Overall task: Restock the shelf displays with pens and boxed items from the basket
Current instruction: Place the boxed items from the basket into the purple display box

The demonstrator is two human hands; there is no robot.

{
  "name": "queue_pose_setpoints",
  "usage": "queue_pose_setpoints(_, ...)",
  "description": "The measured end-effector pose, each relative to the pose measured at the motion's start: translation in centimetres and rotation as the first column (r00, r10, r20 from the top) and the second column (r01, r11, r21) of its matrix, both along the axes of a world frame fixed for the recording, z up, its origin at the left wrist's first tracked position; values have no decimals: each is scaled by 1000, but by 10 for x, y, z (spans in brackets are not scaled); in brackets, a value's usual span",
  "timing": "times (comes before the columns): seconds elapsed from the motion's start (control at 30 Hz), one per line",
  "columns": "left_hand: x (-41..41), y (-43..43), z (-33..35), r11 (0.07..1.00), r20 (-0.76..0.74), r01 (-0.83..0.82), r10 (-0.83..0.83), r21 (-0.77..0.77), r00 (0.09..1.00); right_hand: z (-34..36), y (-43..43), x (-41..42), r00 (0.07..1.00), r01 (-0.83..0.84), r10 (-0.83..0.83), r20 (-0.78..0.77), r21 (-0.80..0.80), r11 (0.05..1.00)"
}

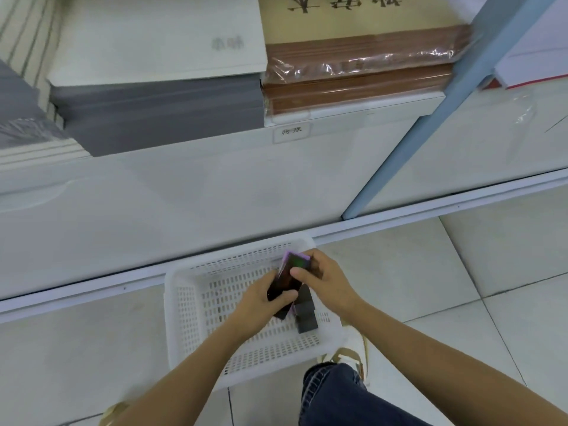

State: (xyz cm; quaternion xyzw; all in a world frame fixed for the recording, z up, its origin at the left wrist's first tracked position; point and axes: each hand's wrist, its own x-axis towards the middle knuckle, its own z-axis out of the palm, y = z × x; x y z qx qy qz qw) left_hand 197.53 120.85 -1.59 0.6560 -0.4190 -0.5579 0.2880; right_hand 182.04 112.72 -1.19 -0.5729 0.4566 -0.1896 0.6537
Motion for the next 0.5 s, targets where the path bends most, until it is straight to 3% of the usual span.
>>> queue_pose_setpoints(0.07,-2,-4,-3,998,-13,-37,38,46,999,2,-13,-10,997,79,-79,18,16,997)
queue_pose_setpoints(0.17,-2,-4,-17,982,55,-88,80,166,995,-2,-28,-28,986,144,-142,-88,20,989)
queue_pose_setpoints(0.3,-16,-8,-34,942,100,-199,178,271,979,-21,-28,-43,976,81,-64,-207,73,994)
queue_pose_setpoints(0.5,-36,-24,-52,920,279,-312,243,238,929,-28,-26,-42,979,85,-73,-190,58,995)
